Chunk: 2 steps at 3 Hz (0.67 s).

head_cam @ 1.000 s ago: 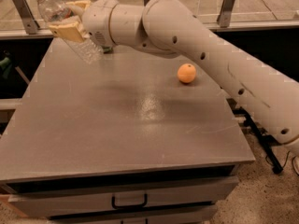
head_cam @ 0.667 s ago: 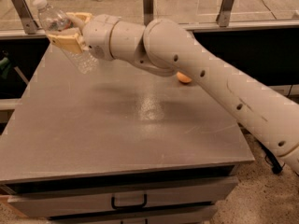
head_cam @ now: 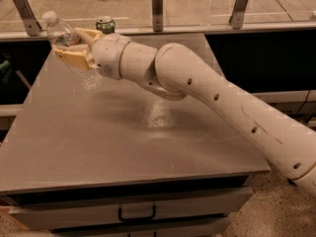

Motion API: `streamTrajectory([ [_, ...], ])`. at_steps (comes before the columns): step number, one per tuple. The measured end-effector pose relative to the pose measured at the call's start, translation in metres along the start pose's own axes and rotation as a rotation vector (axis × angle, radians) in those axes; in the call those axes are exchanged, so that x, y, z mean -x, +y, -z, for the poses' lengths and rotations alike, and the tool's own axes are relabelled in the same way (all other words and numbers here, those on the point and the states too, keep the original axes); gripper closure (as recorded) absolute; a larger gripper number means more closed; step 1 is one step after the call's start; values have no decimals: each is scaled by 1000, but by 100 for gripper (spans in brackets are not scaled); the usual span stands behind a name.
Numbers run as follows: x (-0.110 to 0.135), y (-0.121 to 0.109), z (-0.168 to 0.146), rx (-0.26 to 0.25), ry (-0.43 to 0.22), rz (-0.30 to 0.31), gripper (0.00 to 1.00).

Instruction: Place water bottle upright

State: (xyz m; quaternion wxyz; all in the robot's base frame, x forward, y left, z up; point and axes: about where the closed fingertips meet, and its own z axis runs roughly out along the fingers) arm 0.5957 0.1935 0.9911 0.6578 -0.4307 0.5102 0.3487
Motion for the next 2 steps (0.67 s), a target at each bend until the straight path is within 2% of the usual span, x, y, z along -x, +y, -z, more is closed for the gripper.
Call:
streamTrajectory([
  [1,0,0,0,0,1,1,100],
  [2,-9,4,5,-10,-43,-54,100],
])
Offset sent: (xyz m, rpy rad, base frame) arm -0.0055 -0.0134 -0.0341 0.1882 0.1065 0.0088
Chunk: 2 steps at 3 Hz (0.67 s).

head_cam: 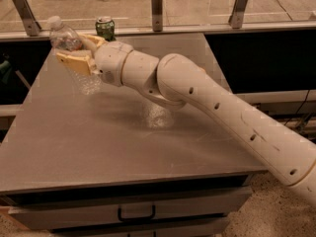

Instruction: Place water bottle upright

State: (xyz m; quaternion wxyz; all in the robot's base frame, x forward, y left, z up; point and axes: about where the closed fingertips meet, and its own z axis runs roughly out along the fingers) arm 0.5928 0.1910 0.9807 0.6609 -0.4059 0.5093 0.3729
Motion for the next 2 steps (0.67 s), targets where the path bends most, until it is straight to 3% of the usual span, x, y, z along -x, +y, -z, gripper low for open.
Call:
streamTrajectory([
  [1,-15,2,7,-14,-56,-65,100],
  [2,-25,0,16,-18,-50,-86,100],
])
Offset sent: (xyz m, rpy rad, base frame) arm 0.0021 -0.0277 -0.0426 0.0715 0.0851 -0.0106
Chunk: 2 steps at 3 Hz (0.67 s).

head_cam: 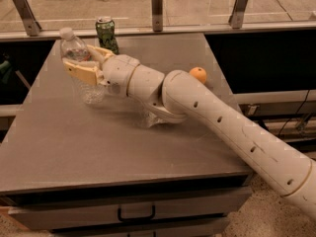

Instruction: Place water bottle upright

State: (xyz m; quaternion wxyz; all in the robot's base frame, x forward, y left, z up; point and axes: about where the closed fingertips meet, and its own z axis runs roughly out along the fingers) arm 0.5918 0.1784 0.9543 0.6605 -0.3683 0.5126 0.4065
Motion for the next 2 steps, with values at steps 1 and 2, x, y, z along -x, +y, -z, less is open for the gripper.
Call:
streamTrajectory([
  [1,-2,0,9,25,49,11,100],
  [2,-5,2,11,37,65,6,100],
])
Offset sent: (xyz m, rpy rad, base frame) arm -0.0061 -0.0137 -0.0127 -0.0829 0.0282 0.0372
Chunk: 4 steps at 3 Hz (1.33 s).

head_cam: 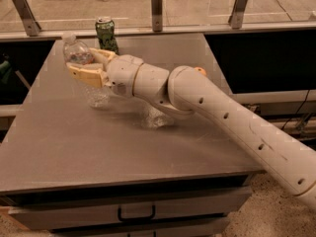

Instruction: Place water bottle upright

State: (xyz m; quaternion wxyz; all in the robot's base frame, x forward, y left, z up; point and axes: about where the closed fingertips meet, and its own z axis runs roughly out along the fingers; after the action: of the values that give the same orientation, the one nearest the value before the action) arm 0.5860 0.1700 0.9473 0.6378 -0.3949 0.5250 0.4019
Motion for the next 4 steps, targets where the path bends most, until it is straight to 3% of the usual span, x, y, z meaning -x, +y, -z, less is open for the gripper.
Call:
streamTrajectory([
  [1,-6,0,3,-1,5,-5,84],
  [4,-12,-1,15,-29,10,-4,13],
])
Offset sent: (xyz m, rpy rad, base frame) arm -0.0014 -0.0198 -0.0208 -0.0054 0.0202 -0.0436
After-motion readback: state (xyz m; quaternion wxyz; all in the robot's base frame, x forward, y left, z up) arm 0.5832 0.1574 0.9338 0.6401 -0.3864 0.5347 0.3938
